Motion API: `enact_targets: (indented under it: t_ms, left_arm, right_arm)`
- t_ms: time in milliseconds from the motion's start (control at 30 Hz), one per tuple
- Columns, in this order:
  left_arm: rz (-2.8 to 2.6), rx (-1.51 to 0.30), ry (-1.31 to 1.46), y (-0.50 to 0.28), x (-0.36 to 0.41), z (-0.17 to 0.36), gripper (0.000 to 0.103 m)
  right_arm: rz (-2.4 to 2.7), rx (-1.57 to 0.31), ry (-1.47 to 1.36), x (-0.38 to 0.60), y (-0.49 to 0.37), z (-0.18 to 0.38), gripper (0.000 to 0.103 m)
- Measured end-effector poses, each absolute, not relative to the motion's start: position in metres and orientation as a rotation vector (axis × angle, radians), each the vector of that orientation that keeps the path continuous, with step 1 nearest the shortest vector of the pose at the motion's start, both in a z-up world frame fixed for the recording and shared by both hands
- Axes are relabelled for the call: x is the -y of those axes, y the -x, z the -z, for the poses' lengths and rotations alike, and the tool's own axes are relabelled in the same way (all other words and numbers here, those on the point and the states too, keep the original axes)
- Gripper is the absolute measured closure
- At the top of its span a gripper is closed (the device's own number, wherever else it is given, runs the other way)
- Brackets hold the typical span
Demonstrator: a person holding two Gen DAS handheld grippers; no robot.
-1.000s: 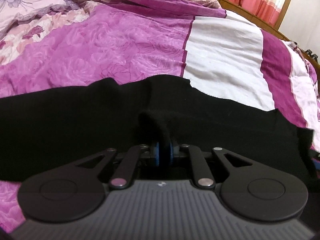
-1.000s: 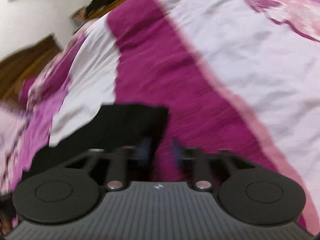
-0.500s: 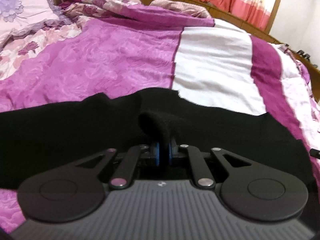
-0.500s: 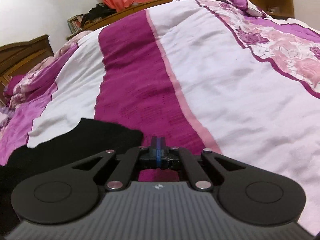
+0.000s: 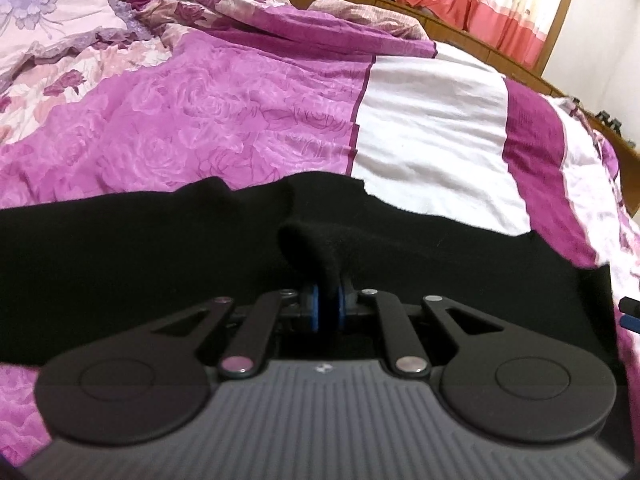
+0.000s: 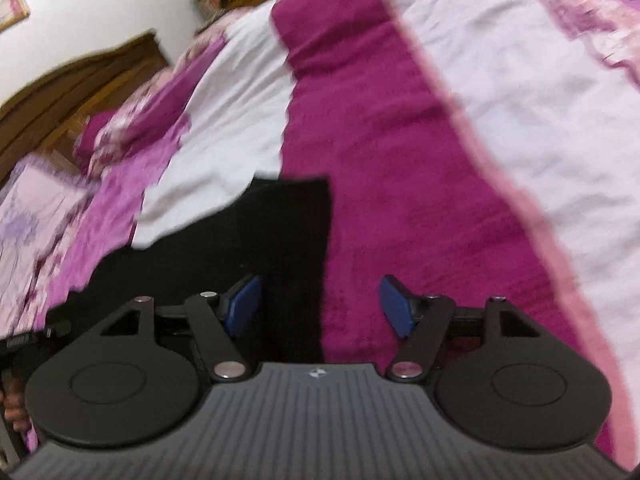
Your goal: Fold small clothes
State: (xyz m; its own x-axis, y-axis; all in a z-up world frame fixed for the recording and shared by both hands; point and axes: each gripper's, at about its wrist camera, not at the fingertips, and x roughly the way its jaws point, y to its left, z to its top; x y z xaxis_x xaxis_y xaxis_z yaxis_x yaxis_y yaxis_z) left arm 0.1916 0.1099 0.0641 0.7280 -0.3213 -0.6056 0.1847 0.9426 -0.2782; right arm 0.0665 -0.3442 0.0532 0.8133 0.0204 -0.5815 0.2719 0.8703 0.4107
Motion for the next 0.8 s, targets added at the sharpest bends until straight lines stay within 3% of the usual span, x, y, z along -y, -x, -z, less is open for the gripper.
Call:
enact_targets:
  t_ms: [100, 233, 267, 300, 367, 533, 800]
  left_arm:
    - [0.282, -0.697, 0.242, -0.191, -0.112, -0.067, 0.092]
    - [0.284, -0.691, 0.248, -0.19, -0.108, -0.069, 0.092]
    - [0.284, -0.687, 0.238, -0.19, -0.107, -0.07, 0.092]
    - [0.286, -0.685, 0.232, -0.19, -0.106, -0.07, 0.092]
    - [0.288, -0.682, 0.226, -0.19, -0.104, -0.071, 0.092]
    - [0.311, -0.683, 0.244, -0.189, -0.1, -0.074, 0.092]
    - [0.252, -0.822, 0.171, -0.202, -0.088, -0.044, 0.089]
  right_arm:
    - [0.072, -0.62, -0.497, 0.342, -0.065, -0.06, 0.018]
    - [-0.003, -0.736, -0.495, 0.327, -0.078, -0.04, 0.017]
    - [0.034, -0.743, -0.434, 0.322, -0.08, -0.037, 0.028]
    - [0.09, -0.751, -0.371, 0.318, -0.081, -0.033, 0.071]
    - [0.095, -0.754, -0.347, 0.317, -0.078, -0.037, 0.096]
    - [0.116, -0.623, -0.288, 0.321, -0.059, -0.069, 0.099]
    - [0.204, -0.739, -0.368, 0.342, -0.073, -0.028, 0.099]
